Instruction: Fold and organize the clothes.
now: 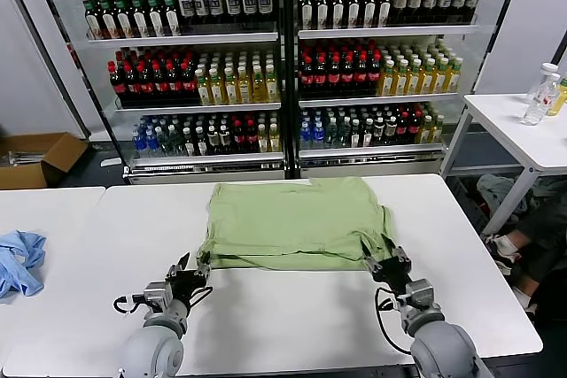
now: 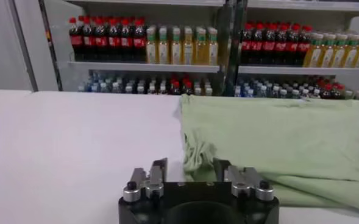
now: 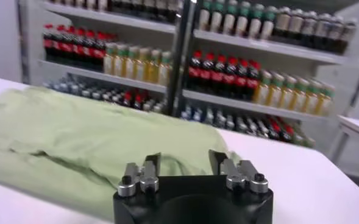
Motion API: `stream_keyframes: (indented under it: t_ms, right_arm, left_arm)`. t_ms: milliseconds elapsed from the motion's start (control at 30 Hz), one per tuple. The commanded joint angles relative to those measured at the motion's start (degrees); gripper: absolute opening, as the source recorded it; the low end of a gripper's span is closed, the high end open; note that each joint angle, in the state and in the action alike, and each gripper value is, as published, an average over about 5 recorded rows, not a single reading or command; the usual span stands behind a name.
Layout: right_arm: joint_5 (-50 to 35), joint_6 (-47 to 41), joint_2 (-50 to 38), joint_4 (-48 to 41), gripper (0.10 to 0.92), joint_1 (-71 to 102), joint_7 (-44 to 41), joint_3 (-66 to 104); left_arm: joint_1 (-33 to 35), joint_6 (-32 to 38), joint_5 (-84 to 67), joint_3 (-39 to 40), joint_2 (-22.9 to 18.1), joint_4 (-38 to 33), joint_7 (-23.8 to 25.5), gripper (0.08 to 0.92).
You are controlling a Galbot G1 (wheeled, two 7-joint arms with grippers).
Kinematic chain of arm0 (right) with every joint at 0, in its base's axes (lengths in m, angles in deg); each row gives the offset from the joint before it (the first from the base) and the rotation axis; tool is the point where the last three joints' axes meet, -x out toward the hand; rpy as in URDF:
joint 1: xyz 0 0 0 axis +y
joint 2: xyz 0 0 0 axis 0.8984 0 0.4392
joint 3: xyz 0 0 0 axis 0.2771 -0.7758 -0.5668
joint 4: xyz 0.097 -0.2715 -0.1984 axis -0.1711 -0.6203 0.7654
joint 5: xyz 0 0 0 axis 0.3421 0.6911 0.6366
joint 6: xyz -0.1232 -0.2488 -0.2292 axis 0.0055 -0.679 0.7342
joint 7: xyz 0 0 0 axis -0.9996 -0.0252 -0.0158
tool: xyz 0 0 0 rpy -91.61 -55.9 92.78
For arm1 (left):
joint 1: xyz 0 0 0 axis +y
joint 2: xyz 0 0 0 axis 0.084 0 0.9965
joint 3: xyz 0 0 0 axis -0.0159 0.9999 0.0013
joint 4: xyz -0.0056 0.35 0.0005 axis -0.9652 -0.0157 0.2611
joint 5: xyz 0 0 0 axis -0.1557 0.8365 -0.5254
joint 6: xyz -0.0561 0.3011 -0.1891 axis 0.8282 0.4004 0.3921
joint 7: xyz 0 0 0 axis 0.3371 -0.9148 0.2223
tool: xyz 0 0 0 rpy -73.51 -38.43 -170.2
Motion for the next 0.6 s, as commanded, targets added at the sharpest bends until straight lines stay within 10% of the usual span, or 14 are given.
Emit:
stream_keyframes:
  t_ms: [33,233,600]
  right_arm:
    - [-7.2,-5.8,0.1,-1.5,0.773,0.9,2.1,2.3]
    - [-10.7,-5.7,0.3,-3.9,0.719,-2.4,1.0,-1.5]
    - [-10.8,-2.3,-1.5,-6.1,0.399,-4.1,-1.8,-2.8]
  left_arm:
    - [-1.6,-0.4,-0.4,1.0,0.1,3.1,-0.1,0.646]
    - [-2.6,-0.2,-2.3,1.6,0.4,4.1,0.6,0.746]
    - [-4.2,-3.0,-14.9,0.4,1.3,6.2,5.0,0.447]
